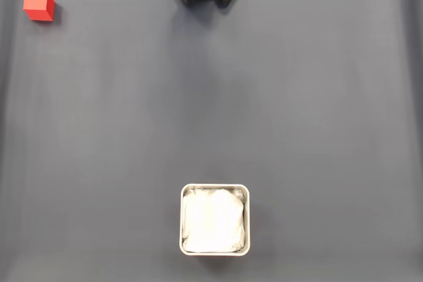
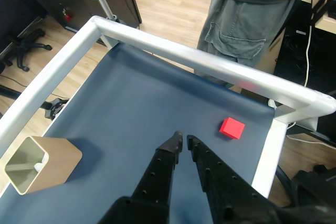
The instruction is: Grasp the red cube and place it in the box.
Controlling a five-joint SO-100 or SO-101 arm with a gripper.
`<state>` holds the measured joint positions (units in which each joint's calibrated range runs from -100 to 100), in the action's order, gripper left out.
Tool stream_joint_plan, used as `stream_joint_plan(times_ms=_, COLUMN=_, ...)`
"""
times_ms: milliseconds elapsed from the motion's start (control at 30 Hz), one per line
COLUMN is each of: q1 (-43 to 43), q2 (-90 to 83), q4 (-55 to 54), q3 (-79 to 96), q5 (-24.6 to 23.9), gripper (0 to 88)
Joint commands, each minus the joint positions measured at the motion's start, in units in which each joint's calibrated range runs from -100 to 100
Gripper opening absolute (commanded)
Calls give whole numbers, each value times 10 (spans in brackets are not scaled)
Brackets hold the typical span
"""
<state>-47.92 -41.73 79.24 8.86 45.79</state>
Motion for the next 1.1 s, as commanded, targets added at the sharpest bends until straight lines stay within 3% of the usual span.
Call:
stream_joint_plan(times_ms=0, q1=-22, q2=4, q4=-12, q3=-4, q5=-3, gripper=1)
stream_joint_plan(times_ms=1067, q1=-137, q2=66, q4=-19, q3=-7, q5=-8, gripper=1)
